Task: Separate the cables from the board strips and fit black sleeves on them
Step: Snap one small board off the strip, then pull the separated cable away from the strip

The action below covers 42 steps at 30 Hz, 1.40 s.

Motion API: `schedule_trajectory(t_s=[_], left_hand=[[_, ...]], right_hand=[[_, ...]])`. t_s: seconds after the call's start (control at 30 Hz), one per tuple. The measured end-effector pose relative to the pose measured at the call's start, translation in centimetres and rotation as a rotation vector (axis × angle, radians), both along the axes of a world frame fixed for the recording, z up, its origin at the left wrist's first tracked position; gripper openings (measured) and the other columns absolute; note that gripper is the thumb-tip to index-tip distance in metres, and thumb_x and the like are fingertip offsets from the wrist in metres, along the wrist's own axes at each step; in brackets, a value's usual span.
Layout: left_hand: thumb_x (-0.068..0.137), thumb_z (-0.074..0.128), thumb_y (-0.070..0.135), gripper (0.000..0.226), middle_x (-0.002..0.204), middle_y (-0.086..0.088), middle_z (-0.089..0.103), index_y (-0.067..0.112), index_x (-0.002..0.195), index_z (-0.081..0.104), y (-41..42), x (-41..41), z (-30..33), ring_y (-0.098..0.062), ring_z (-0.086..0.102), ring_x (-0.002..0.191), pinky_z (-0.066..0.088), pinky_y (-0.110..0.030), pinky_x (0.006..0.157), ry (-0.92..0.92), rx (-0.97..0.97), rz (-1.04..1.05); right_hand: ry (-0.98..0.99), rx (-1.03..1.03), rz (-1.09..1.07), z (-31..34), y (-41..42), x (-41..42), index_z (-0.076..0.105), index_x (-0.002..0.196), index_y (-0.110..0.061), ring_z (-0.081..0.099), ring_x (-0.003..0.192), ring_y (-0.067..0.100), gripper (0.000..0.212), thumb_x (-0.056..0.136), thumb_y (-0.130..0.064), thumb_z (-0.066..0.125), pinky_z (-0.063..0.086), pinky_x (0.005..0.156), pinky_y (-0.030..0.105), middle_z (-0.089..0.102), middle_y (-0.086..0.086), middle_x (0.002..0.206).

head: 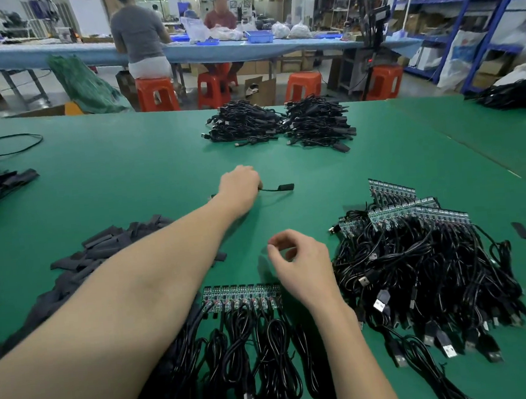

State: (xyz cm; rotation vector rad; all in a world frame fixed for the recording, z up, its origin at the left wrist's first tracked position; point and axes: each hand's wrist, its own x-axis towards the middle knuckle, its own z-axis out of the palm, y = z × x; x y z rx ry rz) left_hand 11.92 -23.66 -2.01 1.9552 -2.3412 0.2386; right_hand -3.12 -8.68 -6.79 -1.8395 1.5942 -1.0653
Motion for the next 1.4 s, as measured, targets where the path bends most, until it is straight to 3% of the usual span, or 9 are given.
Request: schedule_trajectory(t_s=[0.2, 0.37, 0.43, 0.5, 0.6, 0.77, 1.0, 1.23, 1.4], left_hand=[[0.095, 0.066, 0.028, 0.047, 0.138, -0.01, 0.049, 0.017, 0.14, 0.056, -0.2, 0.3, -0.2, -0.029, 0.048, 0.129, 0.046, -0.042, 0.1, 0.265, 0.067, -0.008], [0.093, 0.066, 0.025, 0.025, 0.118, -0.004, 0.065, 0.021, 0.117, 0.067, 5.4, 1.2, 0.4, -0.021, 0.061, 0.107, 0.049, -0.04, 0.099, 0.555, 0.033, -0.056], [0.092, 0.068, 0.022, 0.013, 0.105, 0.005, 0.072, 0.029, 0.102, 0.072, 8.9, 2.0, 0.3, -0.01, 0.066, 0.089, 0.052, -0.033, 0.095, 0.652, 0.206, -0.107], [0.091, 0.07, 0.027, 0.011, 0.1, 0.013, 0.073, 0.037, 0.094, 0.071, 11.9, 2.8, 0.4, -0.001, 0.066, 0.089, 0.051, -0.028, 0.093, 0.599, 0.453, -0.153], [0.088, 0.076, 0.033, 0.013, 0.101, 0.015, 0.072, 0.036, 0.099, 0.07, 14.0, 3.2, 0.9, -0.003, 0.066, 0.097, 0.049, -0.026, 0.091, 0.516, 0.676, -0.177], [0.082, 0.081, 0.038, 0.023, 0.086, 0.017, 0.071, 0.031, 0.1, 0.069, 14.6, 2.6, 1.0, 0.0, 0.063, 0.076, 0.042, -0.023, 0.076, 0.509, 0.769, -0.142], [0.085, 0.08, 0.032, 0.012, 0.083, 0.007, 0.071, 0.024, 0.092, 0.075, 15.3, 4.3, 0.8, -0.007, 0.062, 0.079, 0.044, -0.028, 0.086, 0.833, 0.721, -0.216], [0.082, 0.077, 0.039, 0.02, 0.085, 0.008, 0.074, 0.023, 0.093, 0.077, 15.2, 3.9, 0.2, -0.003, 0.063, 0.079, 0.044, -0.012, 0.076, 0.976, 0.684, -0.253], [0.085, 0.077, 0.028, 0.013, 0.077, 0.012, 0.07, 0.017, 0.092, 0.077, 15.0, 3.9, -0.1, -0.001, 0.058, 0.071, 0.042, -0.009, 0.068, 1.045, 0.672, -0.307]], right_hand=[[0.039, 0.064, 0.027, 0.3, 0.2, -0.1, 0.071, 0.084, -0.028, 0.064, 0.07, 0.002, 0.009, 0.088, -0.035, 0.067, 0.055, 0.075, 0.028, 0.068, -0.02, 0.076], [0.278, 0.214, 0.105, 2.4, 0.4, -0.7, 0.074, 0.094, -0.03, 0.068, 0.096, 0.019, 0.014, 0.09, -0.039, 0.064, 0.055, 0.089, 0.034, 0.074, -0.01, 0.095], [0.414, 0.303, 0.099, 3.4, 0.5, -1.0, 0.075, 0.101, -0.029, 0.067, 0.104, 0.025, 0.022, 0.09, -0.043, 0.063, 0.054, 0.09, 0.035, 0.074, 0.0, 0.106], [0.476, 0.382, 0.095, 4.1, 0.6, -1.2, 0.077, 0.104, -0.025, 0.066, 0.102, 0.028, 0.028, 0.091, -0.045, 0.062, 0.054, 0.086, 0.033, 0.072, 0.008, 0.107], [0.384, 0.483, 0.135, 4.5, 0.7, -1.7, 0.08, 0.087, -0.021, 0.065, 0.085, 0.02, 0.025, 0.091, -0.041, 0.064, 0.047, 0.068, 0.025, 0.075, 0.004, 0.093], [-0.074, 0.586, 0.176, 4.5, 0.9, -2.2, 0.075, 0.089, -0.018, 0.053, 0.043, -0.004, 0.013, 0.088, -0.031, 0.076, 0.038, 0.045, 0.014, 0.075, -0.008, 0.071], [-0.278, 0.582, 0.263, 4.2, 1.1, -2.7, 0.078, 0.089, -0.02, 0.047, 0.059, 0.003, 0.021, 0.082, -0.038, 0.082, 0.036, 0.047, 0.014, 0.076, -0.007, 0.082], [-0.382, 0.541, 0.306, 3.8, 1.2, -2.8, 0.078, 0.086, -0.017, 0.046, 0.06, 0.006, 0.016, 0.082, -0.031, 0.083, 0.033, 0.047, 0.015, 0.069, -0.004, 0.078], [-0.43, 0.571, 0.329, 3.5, 1.2, -2.8, 0.077, 0.082, -0.017, 0.038, 0.059, 0.007, 0.012, 0.086, -0.029, 0.079, 0.028, 0.046, 0.015, 0.055, -0.002, 0.071]])
